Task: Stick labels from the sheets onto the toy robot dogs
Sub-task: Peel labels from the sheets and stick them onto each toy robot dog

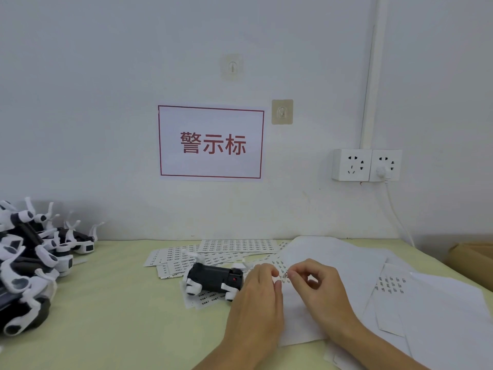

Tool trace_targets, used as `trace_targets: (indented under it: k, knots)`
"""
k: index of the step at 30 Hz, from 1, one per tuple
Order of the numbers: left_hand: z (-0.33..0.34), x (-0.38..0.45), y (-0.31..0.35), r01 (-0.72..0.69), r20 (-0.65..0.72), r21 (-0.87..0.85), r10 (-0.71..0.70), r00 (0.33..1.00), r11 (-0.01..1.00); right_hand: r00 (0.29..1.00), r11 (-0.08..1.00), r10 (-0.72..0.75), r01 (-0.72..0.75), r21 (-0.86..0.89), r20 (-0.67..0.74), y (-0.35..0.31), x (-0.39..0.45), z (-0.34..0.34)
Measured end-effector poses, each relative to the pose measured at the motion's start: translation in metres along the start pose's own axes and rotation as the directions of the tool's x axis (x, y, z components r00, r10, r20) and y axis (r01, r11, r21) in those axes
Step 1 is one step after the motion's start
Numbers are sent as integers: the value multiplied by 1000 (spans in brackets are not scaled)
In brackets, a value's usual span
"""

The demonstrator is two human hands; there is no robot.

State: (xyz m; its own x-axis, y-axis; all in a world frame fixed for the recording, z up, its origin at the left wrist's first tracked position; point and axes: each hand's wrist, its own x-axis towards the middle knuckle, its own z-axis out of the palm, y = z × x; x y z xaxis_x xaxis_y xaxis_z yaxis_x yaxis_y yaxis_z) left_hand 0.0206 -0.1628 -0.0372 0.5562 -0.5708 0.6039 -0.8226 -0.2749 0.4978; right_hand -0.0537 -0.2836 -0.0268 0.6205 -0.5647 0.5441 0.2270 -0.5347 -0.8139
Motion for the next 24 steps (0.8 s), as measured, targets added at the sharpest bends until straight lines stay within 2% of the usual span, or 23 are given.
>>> trace_targets:
  k: [7,11,13,19,24]
  knots:
    - [0,6,-3,82,45,-313,-71,996,946,999,1000,-18,17,22,42,-2,-1,-1]
    - [0,7,-6,158,35,-415,-158,987,896,998,1000,-15,14,20,63,-1,-1,-1]
    - [0,7,-6,181,38,-433,-183,982,883,998,1000,-13,13,-4,61,-1,-1,-1]
    - [-1,6,-5,132,24,-383,-133,991,914,999,995,14,-9,-98,51,2,-1,1]
    - [0,7,-7,151,12,-372,-158,987,916,998,996,24,-19,-92,52,2,1,0]
